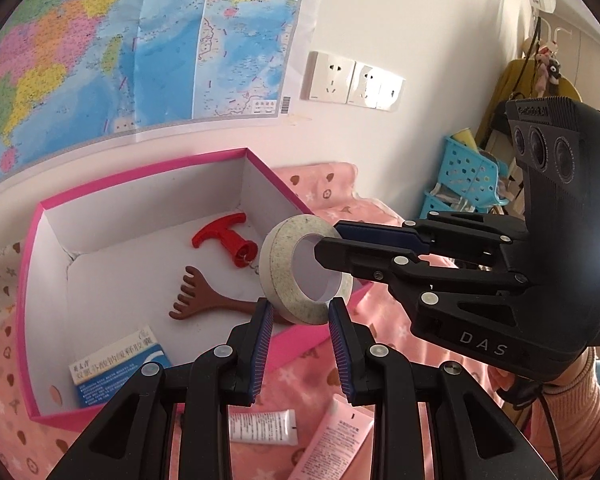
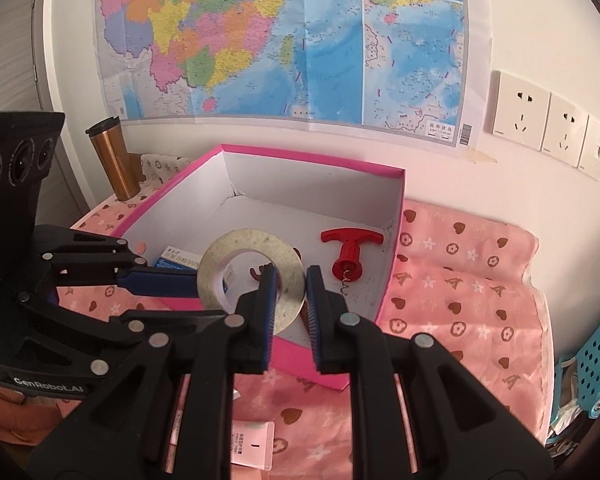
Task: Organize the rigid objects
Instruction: 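Lower the tape roll into the magenta box and open the right tool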
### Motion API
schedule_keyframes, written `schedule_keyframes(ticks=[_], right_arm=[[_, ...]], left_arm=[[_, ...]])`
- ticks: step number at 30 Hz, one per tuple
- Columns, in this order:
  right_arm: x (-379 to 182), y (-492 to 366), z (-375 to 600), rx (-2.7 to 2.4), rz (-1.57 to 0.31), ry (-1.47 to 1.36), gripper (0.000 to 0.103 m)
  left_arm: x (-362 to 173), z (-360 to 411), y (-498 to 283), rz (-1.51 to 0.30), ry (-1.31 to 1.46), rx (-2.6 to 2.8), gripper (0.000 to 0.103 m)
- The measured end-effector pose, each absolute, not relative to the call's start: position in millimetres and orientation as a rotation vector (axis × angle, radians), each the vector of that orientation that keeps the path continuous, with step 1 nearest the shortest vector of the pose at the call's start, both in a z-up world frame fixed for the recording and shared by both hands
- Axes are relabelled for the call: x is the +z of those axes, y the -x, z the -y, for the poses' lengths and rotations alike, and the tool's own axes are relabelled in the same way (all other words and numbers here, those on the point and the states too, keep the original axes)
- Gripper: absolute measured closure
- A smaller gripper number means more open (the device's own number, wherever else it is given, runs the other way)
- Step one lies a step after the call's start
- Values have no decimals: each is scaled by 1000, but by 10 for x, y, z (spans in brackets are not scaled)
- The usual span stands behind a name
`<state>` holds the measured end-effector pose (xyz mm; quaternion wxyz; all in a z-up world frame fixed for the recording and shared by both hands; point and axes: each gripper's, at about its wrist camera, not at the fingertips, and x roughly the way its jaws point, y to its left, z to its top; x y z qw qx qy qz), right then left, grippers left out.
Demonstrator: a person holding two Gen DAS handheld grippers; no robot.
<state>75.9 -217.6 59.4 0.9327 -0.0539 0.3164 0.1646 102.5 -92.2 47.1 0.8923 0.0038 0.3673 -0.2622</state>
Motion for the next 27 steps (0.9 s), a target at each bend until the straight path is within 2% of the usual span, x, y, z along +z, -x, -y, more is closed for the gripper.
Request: schedule_keyframes(ticks=[27], right_arm=[[245, -1328, 2234, 284, -821, 114, 86]], left_arm=[[175, 976, -1507, -903, 43, -498, 74]])
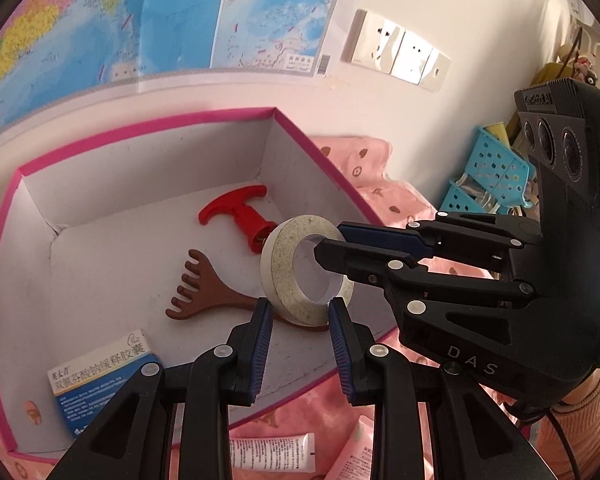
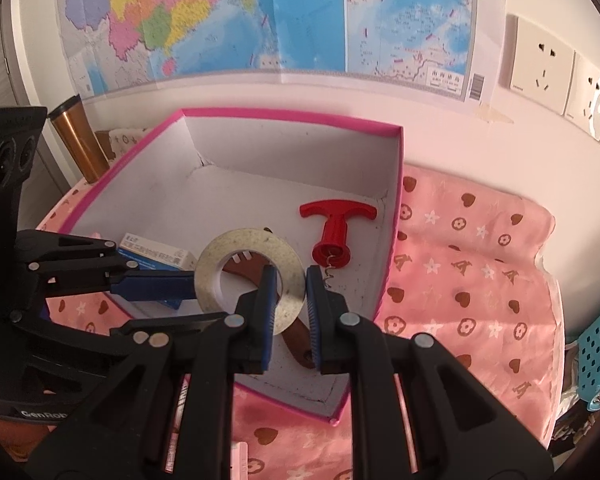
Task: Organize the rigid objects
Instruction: 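Lower the tape roll into the magenta box and open the right tool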
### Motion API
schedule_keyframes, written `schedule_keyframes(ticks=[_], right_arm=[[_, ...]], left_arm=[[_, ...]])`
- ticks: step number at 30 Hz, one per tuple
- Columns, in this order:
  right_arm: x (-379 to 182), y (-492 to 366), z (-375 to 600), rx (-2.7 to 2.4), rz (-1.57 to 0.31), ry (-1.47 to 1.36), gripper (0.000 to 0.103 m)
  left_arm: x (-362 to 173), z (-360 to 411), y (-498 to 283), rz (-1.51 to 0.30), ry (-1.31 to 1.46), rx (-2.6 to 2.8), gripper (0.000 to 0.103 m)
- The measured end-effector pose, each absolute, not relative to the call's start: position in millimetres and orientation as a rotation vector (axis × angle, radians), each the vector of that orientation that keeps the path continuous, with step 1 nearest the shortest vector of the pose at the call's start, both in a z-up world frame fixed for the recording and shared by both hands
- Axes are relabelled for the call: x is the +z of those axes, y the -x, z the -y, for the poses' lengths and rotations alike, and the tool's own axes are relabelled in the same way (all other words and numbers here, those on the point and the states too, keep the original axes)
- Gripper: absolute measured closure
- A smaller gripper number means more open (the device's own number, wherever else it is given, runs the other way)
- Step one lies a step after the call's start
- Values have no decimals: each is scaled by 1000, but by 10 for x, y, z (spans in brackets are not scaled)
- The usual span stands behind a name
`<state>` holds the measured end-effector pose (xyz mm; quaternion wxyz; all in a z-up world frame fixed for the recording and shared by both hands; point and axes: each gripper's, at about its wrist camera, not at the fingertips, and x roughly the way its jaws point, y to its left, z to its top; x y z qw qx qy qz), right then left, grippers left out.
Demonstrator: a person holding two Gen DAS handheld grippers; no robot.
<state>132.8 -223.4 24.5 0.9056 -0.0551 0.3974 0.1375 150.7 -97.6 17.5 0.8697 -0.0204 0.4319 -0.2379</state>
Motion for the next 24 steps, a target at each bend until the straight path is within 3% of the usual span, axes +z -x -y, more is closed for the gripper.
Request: schedule_keyframes(ticks=[7, 10, 13, 20, 24], right_arm=[[178, -1402, 2219, 255, -867, 143, 86], [180, -1421, 2228, 225, -866, 143, 74], [227, -1386, 2262, 221, -841, 128, 73], [329, -1084, 2360, 271, -770, 56, 72], [385, -757, 2391, 342, -712, -3, 72]], left_arm=[[97, 944, -1588, -939, 53, -489, 74], [68, 910, -1602, -946, 57, -477, 74], [66, 840, -1573, -934, 68, -465, 74], [222, 625, -1252, -808, 29, -424, 73], [326, 445, -956, -720, 0, -422, 65]])
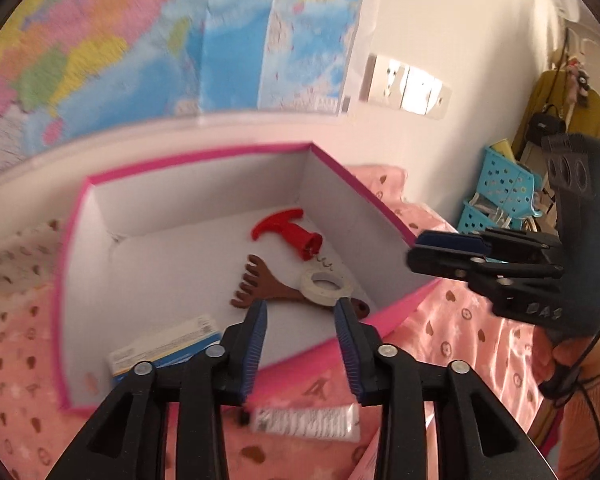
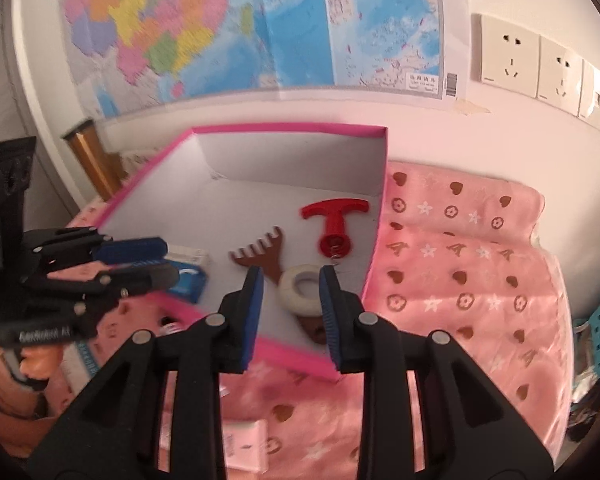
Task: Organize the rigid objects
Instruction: 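Lower the tape roll into the magenta box and open the right tool, then move the right tool to the white tube and grasp its cap end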
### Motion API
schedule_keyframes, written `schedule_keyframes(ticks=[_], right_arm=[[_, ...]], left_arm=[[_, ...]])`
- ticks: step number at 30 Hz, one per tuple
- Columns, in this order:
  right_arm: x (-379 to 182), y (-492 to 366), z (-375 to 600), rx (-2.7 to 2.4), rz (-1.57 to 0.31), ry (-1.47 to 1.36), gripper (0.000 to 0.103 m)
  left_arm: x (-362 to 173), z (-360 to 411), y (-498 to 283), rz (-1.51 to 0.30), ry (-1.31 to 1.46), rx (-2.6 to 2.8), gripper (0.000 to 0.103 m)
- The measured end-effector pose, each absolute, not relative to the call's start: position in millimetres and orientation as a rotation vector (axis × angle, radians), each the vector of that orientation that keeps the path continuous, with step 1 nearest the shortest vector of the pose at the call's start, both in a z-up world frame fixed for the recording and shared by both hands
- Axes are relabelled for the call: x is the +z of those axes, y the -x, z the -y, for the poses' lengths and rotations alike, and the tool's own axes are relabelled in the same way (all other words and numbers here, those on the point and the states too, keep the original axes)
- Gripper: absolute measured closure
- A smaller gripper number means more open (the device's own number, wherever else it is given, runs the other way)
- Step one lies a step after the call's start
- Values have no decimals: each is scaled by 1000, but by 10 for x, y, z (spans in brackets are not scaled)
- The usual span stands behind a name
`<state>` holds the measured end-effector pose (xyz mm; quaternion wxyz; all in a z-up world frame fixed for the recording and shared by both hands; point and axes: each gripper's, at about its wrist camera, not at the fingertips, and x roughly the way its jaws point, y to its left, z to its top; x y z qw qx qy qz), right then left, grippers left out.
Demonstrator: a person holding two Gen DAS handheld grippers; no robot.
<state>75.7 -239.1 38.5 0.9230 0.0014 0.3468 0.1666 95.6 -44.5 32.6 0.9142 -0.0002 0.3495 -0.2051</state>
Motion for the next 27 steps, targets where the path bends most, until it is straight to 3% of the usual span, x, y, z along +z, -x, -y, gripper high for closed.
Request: schedule_keyframes(ticks=[4, 15, 27], right_arm=[[299, -447, 2345, 443, -711, -56, 65], [-477, -396, 2049, 499, -913, -116, 65], [-637, -457, 1857, 479, -978, -67, 65]], left_arm=[[326, 259, -710, -689, 7, -435, 62], [-301, 48, -716, -868, 5, -364, 61], [-553, 209, -923, -954, -36, -377, 61]])
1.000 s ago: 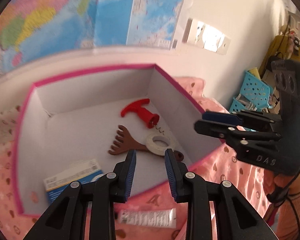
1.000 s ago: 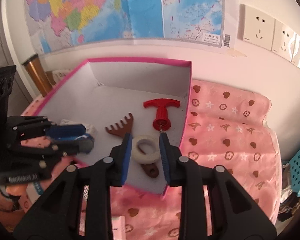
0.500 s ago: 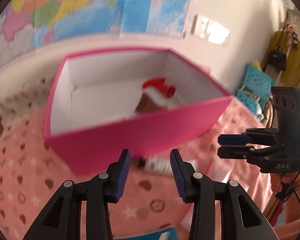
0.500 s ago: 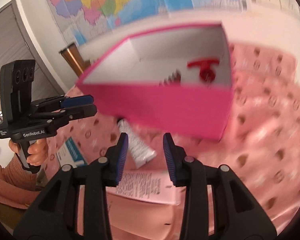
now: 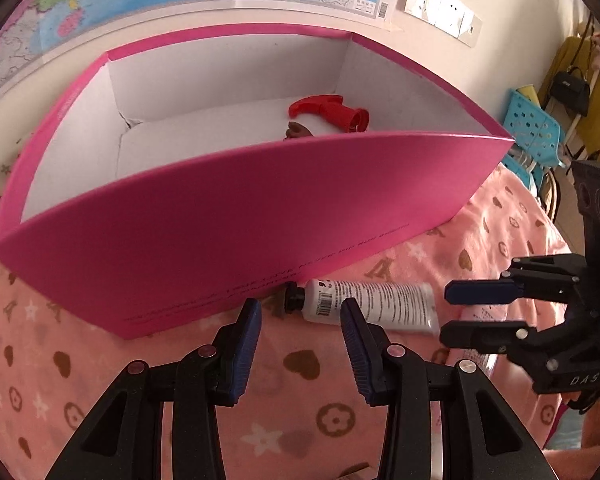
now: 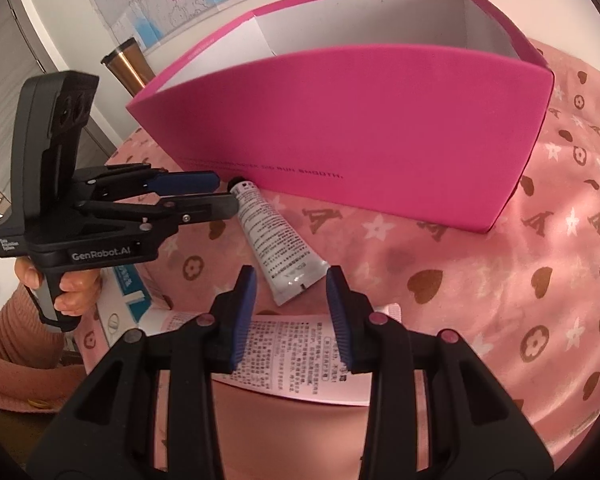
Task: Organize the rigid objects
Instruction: 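Move the right tool to the white tube and grasp its cap end, then lift the white tube with the right tool over the magenta box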
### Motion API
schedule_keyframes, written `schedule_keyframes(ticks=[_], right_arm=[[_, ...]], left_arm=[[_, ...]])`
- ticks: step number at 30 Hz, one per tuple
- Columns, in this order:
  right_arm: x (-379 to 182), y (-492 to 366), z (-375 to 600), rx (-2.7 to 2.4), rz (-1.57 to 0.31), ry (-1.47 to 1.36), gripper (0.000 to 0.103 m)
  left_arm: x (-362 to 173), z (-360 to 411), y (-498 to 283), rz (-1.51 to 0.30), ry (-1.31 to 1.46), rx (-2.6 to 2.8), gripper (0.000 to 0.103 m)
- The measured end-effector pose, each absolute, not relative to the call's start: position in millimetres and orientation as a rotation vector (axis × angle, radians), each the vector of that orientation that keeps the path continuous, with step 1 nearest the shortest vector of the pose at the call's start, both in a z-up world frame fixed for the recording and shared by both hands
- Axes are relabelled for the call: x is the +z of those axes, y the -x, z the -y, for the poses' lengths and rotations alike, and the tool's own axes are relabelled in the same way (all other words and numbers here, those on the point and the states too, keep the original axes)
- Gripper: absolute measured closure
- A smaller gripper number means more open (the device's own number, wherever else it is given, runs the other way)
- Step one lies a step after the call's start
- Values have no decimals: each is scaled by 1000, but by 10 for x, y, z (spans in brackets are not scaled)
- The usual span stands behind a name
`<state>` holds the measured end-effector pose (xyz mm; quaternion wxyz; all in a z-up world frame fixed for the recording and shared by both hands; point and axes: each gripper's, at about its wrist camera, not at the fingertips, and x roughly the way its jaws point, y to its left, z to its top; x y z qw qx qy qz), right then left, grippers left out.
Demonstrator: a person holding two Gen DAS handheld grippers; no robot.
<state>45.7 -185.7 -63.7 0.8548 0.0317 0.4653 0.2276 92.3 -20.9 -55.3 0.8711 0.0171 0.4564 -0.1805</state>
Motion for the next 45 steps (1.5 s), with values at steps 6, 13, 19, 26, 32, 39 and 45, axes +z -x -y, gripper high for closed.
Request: schedule_keyframes(ticks=[6, 13, 19, 26, 32, 39, 45], right_arm=[[-705, -445, 1814, 473, -1001, -31, 65], [-713, -454, 1932, 439, -975, -100, 65], [-706, -539, 1955, 402, -955, -150, 65], [-712, -597, 1975, 396, -944, -193, 65], [-738, -605, 1992, 411, -934, -207, 59], [-706, -580, 1988, 419, -926, -211, 56], [-598, -502, 2038, 425, -900, -214, 56]], left_arm=[[-573, 270, -967, -978, -51, -410, 61], [-614, 401, -894, -1002, -73, -460, 61], [-611, 440, -851, -1005, -78, -471, 61], [-594, 413, -907, -1004, -44, -463, 64], [-588, 466, -864, -997, -65, -448, 65], [-566, 460, -812, -994, -50, -437, 65], [-522, 450, -777, -984, -37, -438, 65]])
